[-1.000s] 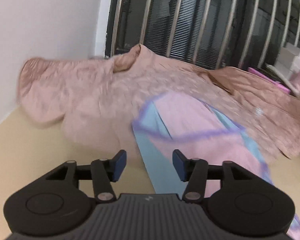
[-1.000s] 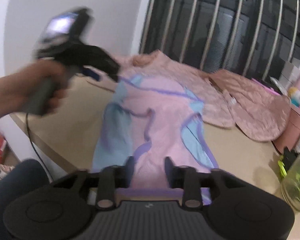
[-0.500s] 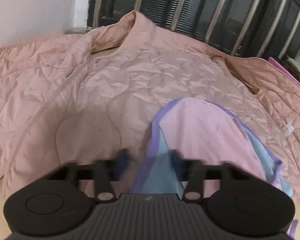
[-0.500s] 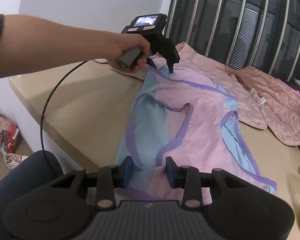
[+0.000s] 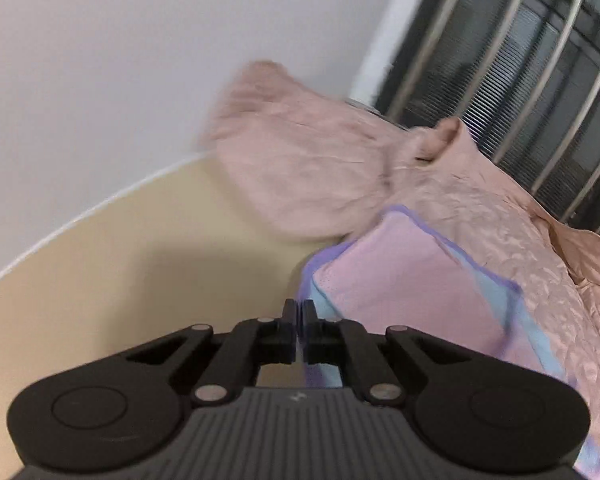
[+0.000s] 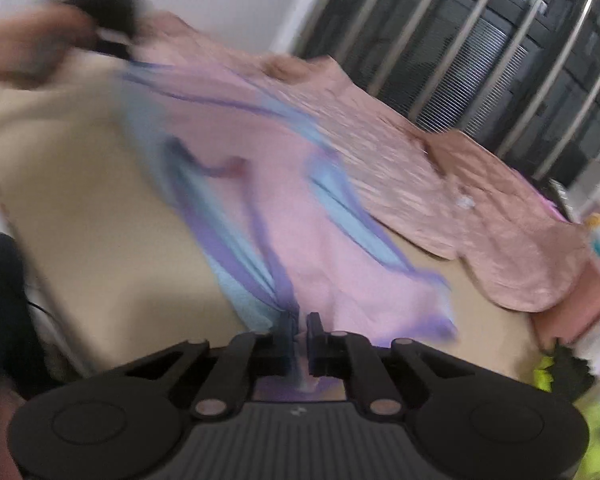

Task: Fold clothes
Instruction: 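Spread the garment flat on the table and open both grippers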

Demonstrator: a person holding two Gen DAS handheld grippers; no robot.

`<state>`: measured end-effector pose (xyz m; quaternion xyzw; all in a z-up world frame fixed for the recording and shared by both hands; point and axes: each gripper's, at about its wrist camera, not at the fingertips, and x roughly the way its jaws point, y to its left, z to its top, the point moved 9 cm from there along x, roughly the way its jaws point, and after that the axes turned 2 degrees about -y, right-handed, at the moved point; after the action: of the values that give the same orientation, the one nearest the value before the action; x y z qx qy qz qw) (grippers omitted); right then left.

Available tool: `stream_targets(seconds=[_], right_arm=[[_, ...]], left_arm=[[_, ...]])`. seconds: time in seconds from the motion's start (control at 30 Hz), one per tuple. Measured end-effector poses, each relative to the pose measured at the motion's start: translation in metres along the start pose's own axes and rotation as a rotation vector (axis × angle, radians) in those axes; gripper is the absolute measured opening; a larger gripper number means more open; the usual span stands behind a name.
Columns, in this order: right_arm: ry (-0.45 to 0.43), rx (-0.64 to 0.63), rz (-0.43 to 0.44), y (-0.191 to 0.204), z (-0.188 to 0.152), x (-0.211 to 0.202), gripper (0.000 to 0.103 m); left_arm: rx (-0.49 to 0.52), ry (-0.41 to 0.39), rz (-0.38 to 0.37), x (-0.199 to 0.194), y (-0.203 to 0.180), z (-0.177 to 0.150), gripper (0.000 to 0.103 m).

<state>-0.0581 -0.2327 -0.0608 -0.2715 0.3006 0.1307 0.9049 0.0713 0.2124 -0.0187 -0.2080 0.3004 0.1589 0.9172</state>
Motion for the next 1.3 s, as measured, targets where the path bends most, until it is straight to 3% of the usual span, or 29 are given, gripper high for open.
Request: stream_targets(seconds=[0.07, 0.17, 0.23, 0.27, 0.3, 0.33, 0.4, 0.5, 0.57, 0.63, 0.8, 0.87, 0.97, 1.03, 1.23, 1.3], right_arm=[[0.022, 0.02, -0.067, -0.023, -0.003, 0.007, 0.007], [0.022, 0.079, -0.079, -0.044, -0.007, 0.002, 0.014], [0.017, 0.136, -0.054, -0.049, -0.009, -0.005, 0.031], [0.01, 0.159, -0.04, -0.05, -0.01, -0.01, 0.032], [0.007, 0.178, -0.032, -0.049, -0.011, -0.013, 0.032], [0.005, 0.193, -0.029, -0.048, -0.012, -0.016, 0.032], [0.006, 0.221, -0.032, -0.046, -0.015, -0.019, 0.032], [0.023, 0.282, -0.042, -0.045, -0.023, -0.015, 0.03], [0.047, 0.351, -0.035, -0.049, -0.028, -0.009, 0.029], [0.062, 0.386, -0.041, -0.051, -0.031, -0.004, 0.008], [0.117, 0.374, -0.147, -0.067, -0.041, -0.007, 0.005], [0.135, 0.381, -0.194, -0.075, -0.047, -0.011, 0.009], [0.065, 0.405, -0.127, -0.062, -0.038, -0.029, 0.013], [0.009, 0.413, -0.054, -0.047, -0.027, -0.04, 0.023], [-0.083, 0.297, 0.089, 0.01, 0.013, -0.029, 0.025], [-0.077, 0.288, 0.137, 0.023, 0.021, -0.018, 0.027]], left_arm=[[0.012, -0.025, 0.046, -0.029, 0.018, -0.017, 0.0], [0.024, -0.026, 0.079, -0.061, 0.04, -0.042, 0.0], [0.073, -0.035, 0.032, -0.074, 0.028, -0.048, 0.006], [0.119, -0.031, -0.023, -0.077, 0.012, -0.05, 0.009], [0.165, -0.026, -0.077, -0.081, -0.003, -0.053, 0.025], [0.205, -0.021, -0.134, -0.084, -0.018, -0.056, 0.052], [0.233, -0.003, -0.258, -0.084, -0.045, -0.063, 0.067], [0.272, 0.033, -0.32, -0.075, -0.069, -0.075, 0.067], [0.296, 0.07, -0.299, -0.066, -0.07, -0.084, 0.067], [0.308, 0.104, -0.283, -0.061, -0.068, -0.092, 0.067], [0.373, 0.084, -0.266, -0.068, -0.065, -0.106, 0.071], [0.397, 0.08, -0.265, -0.071, -0.066, -0.11, 0.074], [0.419, 0.081, -0.266, -0.072, -0.069, -0.114, 0.08], [0.431, 0.08, -0.267, -0.073, -0.071, -0.117, 0.082], [0.555, 0.063, -0.207, -0.073, -0.077, -0.126, 0.086], [0.544, 0.069, -0.203, -0.075, -0.073, -0.127, 0.087]])
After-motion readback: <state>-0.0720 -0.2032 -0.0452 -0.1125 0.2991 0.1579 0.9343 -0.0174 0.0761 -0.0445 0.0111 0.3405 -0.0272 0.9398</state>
